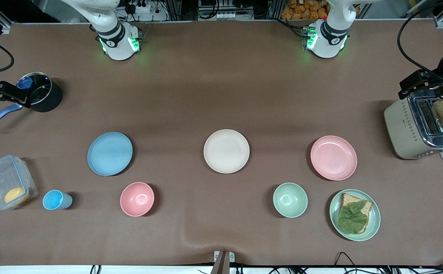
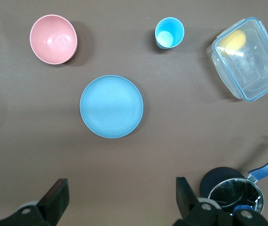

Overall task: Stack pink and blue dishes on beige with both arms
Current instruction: 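Reach the left gripper to the pink plate while the right gripper reaches the blue plate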

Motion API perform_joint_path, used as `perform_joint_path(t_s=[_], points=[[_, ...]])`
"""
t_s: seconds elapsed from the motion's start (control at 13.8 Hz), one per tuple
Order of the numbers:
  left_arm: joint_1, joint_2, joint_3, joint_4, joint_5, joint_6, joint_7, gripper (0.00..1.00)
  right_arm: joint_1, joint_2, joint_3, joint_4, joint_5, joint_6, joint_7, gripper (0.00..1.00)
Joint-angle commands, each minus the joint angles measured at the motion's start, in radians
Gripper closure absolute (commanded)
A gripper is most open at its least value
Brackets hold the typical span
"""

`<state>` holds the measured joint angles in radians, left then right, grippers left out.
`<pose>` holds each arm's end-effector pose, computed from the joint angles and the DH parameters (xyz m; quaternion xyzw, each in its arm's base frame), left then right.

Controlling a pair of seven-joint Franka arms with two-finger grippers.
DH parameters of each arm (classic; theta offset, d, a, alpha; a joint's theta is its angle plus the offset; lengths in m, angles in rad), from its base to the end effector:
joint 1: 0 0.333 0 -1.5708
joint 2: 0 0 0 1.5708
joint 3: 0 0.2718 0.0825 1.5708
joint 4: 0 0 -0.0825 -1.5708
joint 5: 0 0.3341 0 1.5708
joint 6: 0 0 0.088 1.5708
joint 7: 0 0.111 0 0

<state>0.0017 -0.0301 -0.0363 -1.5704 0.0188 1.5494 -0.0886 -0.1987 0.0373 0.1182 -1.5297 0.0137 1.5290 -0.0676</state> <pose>0.4945 -0.0153 0.5896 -0.9996 -0.0272 -0.0051 0.0096 0.5084 -0.0405 0.5712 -0.9998 0.0063 0.0181 0.0104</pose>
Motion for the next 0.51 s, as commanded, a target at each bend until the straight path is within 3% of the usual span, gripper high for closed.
perform_joint_path(t_s=[0.0, 0.15, 0.44], points=[[0.004, -0.014, -0.001, 0.004, 0.009, 0.005, 0.01, 0.0, -0.021, 0.0, 0.017, 0.0, -0.003, 0.003, -0.009, 0.0], [0.004, -0.002, 0.003, 0.006, 0.01, 0.005, 0.009, 0.0, -0.007, 0.001, 0.021, 0.0, -0.003, 0.007, -0.009, 0.0], [0.007, 0.119, 0.01, -0.005, 0.003, 0.005, 0.029, 0.0, -0.007, 0.007, 0.02, -0.007, -0.003, -0.009, -0.008, 0.0]])
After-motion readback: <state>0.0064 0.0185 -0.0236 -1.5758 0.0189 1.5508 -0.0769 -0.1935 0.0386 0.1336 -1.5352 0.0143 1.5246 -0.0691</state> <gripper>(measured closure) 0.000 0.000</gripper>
